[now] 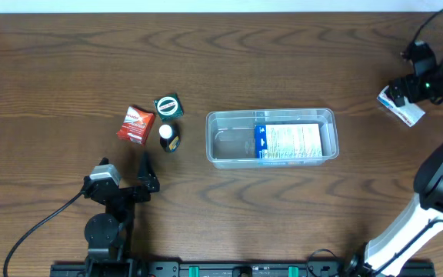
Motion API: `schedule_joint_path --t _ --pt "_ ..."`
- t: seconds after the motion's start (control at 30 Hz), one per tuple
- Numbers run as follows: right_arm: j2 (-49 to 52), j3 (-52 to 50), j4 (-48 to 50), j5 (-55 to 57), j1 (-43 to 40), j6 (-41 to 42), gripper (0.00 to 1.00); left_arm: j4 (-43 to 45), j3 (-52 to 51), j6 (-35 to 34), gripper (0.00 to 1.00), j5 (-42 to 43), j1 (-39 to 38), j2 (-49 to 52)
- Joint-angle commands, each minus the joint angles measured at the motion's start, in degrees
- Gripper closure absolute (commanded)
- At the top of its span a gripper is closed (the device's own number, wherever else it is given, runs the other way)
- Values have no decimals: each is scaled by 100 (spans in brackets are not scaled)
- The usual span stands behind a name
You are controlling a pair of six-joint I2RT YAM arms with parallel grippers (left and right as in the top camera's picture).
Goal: Pack container
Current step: 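Move the right gripper to the white-green Panadol box and grasp it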
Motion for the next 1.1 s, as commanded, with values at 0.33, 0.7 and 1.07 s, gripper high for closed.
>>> schedule_joint_path --t 0.33,0.7,1.07 --pt "654 -11 -103 -37 -177 -90 2 -201 -125 72 2 -48 -13 -35" --pt "1005 -13 -321 15 -184 -20 21 -203 -125 72 2 -48 -13 -35" --pt "1003 7 -332 155 -173 522 51 -203 -125 72 2 -48 -13 -35"
